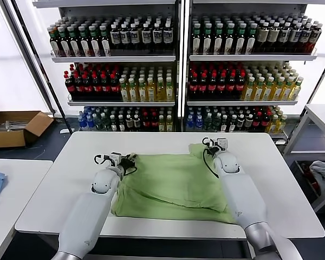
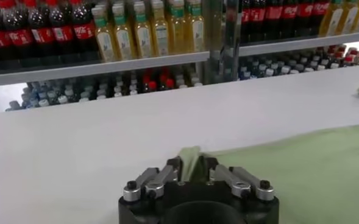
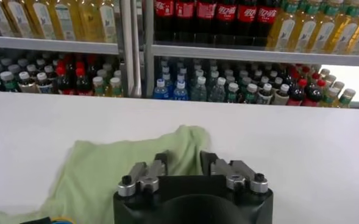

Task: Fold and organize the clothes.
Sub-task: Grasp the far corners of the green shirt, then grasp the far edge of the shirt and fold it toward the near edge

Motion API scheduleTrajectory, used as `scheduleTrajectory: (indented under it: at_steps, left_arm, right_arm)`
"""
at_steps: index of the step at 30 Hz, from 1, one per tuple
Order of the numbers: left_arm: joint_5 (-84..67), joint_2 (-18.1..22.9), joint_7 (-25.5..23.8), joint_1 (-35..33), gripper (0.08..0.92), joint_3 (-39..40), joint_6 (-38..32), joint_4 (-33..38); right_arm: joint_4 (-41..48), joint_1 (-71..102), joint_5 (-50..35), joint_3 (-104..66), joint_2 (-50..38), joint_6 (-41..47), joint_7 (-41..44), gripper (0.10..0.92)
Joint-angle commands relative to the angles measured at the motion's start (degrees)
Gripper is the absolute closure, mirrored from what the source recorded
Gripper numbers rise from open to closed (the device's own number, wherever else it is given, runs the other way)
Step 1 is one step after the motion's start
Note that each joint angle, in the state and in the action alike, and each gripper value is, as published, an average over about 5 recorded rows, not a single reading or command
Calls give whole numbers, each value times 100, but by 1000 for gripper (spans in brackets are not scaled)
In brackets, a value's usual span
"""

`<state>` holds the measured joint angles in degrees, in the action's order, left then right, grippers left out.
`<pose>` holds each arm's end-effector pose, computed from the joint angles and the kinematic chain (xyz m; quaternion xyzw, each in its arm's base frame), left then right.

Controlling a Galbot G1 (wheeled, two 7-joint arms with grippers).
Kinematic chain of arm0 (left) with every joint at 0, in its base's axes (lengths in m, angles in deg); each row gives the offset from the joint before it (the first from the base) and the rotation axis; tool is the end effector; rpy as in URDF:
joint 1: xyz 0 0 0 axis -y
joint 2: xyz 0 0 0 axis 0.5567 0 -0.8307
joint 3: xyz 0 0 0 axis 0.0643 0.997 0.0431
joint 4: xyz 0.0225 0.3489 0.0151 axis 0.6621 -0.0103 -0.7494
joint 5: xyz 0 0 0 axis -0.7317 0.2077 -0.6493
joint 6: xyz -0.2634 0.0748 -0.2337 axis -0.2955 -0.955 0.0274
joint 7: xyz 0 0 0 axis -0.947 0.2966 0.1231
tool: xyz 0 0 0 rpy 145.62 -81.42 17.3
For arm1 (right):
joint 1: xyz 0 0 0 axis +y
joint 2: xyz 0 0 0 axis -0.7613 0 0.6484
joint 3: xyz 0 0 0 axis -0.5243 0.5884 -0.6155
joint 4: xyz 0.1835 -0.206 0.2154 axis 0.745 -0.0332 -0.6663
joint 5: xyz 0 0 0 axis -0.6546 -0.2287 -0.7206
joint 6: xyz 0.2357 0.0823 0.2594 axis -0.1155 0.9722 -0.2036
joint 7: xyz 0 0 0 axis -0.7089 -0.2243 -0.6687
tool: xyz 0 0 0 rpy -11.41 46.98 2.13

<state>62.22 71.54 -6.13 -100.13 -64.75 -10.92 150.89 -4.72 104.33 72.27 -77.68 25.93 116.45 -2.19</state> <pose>0.4901 0.0185 -0.3223 -0.1042 -0.9519 -0.0495 0.2839 0.5566 -0.0260 -0.2995 -0.0161 -0.9571 0.0321 0.2875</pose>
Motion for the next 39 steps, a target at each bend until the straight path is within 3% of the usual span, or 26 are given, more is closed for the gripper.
scheduleTrajectory:
  at_steps: [1,5,8,16,23,33,39]
  left_arm:
    - [-45,13,-63,-80,796,-5,-201,111]
    - [-43,25,-30,-99,889,-31,-568,140]
    - [-25,32,50,-129,910,-52,-854,252]
    - [-36,-15,190,-327,910,-106,-1201,898]
    - [-37,-141,171,-714,910,-81,-1052,1513]
    - [4,-545,180,-1803,910,-184,-713,2789]
    - [100,-535,156,-2408,910,-360,-708,3244]
  right_arm:
    - [-158,110,-7,-21,7,-13,6,784]
    - [-318,160,-27,-63,16,-99,0,892]
    - [-495,189,-131,-118,26,-178,-45,920]
    - [-1623,525,-289,-215,-103,-439,-85,920]
    - [-2775,1276,-292,-285,-243,-375,-228,920]
    - [-4820,2864,-239,-475,-541,233,-924,920]
    - [-5595,3736,-221,-556,-566,245,-1215,920]
